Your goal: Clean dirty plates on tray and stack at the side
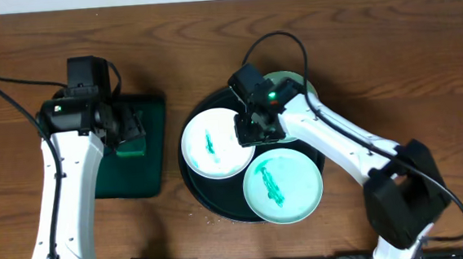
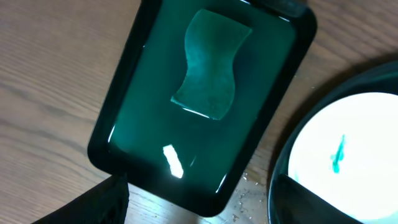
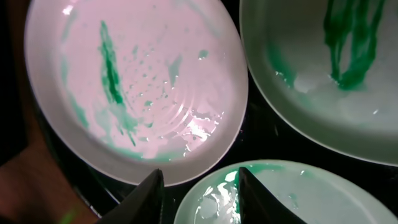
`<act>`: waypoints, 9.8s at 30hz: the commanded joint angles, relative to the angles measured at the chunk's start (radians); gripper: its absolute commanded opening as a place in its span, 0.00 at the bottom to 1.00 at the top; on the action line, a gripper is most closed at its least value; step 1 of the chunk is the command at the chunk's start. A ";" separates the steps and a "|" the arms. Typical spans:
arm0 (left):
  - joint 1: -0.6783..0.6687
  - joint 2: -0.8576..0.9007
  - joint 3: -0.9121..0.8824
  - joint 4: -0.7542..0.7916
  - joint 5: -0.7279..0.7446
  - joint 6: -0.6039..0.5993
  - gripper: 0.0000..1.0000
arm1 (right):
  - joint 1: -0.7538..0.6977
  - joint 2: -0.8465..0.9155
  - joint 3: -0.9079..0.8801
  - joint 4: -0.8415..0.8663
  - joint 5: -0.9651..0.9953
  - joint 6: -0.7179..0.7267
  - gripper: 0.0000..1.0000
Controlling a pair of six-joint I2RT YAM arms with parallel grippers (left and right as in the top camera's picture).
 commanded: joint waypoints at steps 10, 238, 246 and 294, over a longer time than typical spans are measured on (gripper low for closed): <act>0.005 0.039 0.022 0.009 -0.046 -0.015 0.74 | 0.013 0.156 0.009 0.087 0.071 0.051 0.17; 0.034 0.236 0.152 0.040 0.007 -0.148 0.07 | 0.320 -0.133 0.100 0.027 1.023 -0.198 0.01; 0.034 0.236 0.152 0.043 0.006 -0.148 0.07 | 0.491 -0.133 0.100 0.017 1.518 -0.198 0.01; 0.034 0.236 0.145 0.036 0.007 -0.167 0.07 | -0.965 -0.133 -0.150 -0.053 -0.019 -0.304 0.01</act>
